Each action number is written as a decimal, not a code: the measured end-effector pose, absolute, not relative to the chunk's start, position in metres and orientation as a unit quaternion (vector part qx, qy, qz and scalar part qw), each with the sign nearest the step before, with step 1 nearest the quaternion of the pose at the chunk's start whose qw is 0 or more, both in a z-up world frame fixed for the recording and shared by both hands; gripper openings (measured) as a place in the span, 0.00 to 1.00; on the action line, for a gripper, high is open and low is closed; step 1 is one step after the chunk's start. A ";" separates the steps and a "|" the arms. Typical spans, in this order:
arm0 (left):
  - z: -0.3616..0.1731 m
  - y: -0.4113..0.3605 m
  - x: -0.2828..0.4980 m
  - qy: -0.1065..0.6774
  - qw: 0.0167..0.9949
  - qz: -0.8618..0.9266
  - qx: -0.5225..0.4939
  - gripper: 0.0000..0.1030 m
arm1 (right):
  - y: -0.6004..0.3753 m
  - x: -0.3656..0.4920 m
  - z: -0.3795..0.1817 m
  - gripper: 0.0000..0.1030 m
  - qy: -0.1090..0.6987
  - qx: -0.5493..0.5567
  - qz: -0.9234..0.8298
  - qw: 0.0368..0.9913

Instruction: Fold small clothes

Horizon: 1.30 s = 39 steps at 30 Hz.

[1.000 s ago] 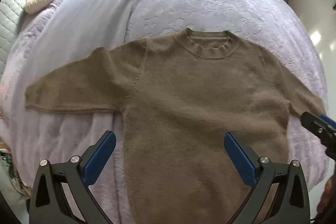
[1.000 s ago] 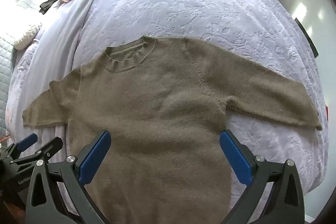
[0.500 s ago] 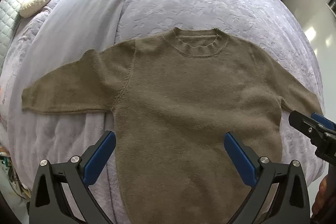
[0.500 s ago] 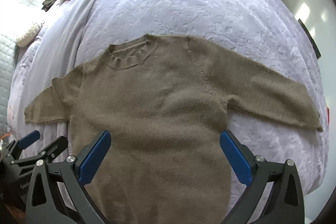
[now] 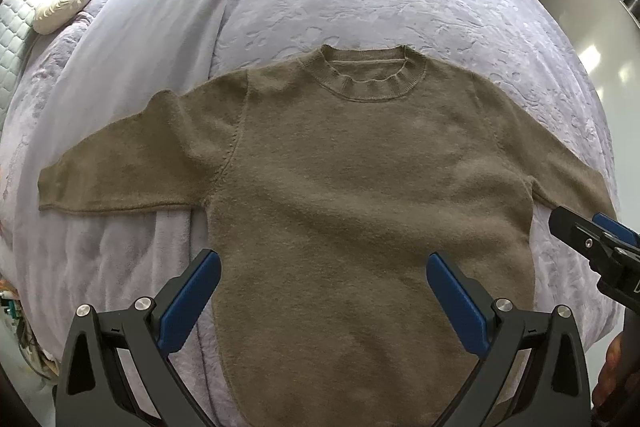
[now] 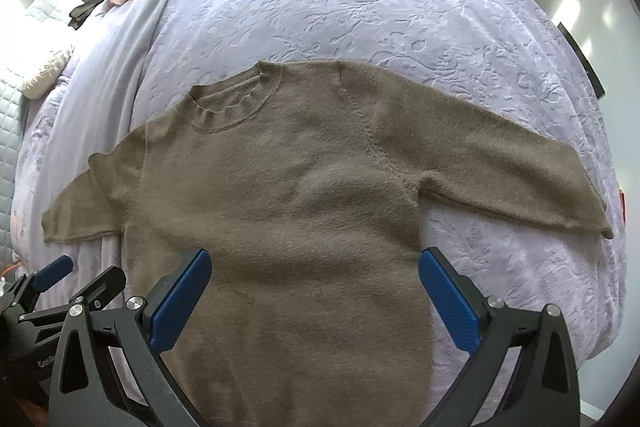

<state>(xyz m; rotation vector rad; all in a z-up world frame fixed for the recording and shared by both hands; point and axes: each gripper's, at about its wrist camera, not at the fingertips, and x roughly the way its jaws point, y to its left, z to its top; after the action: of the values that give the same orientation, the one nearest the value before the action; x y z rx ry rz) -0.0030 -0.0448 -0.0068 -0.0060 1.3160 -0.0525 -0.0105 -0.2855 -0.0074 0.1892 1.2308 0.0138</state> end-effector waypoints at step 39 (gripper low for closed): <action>-0.016 -0.043 -0.012 0.622 0.783 -0.021 -0.006 1.00 | -0.275 -0.016 -0.013 1.00 0.587 0.072 0.011 0.806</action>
<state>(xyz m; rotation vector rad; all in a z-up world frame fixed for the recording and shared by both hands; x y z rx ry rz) -0.0122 -0.0434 -0.0161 -0.0139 1.3434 -0.0450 -0.0162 -0.2754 -0.0129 0.1543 1.2573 0.0231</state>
